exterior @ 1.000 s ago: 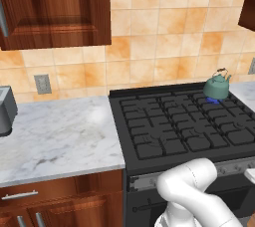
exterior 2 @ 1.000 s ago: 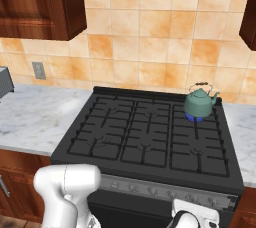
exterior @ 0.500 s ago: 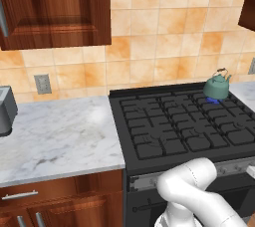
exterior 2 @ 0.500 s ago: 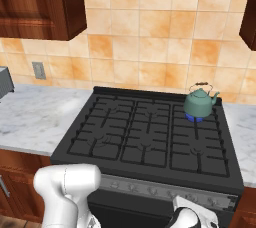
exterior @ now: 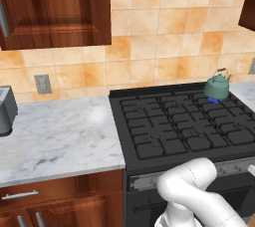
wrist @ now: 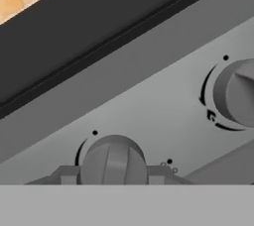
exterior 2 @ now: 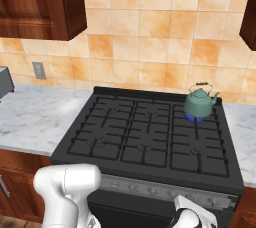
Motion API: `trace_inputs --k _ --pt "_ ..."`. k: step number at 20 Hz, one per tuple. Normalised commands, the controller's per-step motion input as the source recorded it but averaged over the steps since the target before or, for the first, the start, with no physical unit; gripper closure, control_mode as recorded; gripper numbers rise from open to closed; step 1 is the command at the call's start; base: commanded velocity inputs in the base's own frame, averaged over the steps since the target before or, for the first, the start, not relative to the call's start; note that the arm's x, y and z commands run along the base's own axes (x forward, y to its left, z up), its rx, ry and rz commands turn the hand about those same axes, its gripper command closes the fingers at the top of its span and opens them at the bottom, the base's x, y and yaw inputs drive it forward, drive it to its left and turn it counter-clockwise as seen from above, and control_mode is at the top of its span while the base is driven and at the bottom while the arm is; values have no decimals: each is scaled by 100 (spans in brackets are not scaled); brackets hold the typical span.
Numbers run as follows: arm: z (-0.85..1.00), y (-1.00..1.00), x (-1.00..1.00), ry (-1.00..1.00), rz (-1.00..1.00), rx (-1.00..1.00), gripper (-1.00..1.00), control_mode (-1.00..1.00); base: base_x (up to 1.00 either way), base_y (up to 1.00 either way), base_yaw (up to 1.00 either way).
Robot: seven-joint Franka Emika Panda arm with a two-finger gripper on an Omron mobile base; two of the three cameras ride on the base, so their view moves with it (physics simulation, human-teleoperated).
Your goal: The kettle is done boiling. Turn off the stove, then wait for 300 timesteps before moving the kettle to the dining table.
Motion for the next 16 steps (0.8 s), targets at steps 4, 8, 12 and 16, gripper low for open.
trace_inputs --k 4,8,12,16 --pt "0 -24 -12 0 -5 8 100 -100 0 0 0" --pt "0 -29 -9 0 -6 9 100 -100 0 0 0" --pt "0 -32 -8 0 -7 7 100 -100 0 0 0" --pt "0 -38 -4 0 -9 9 100 -100 0 0 0"
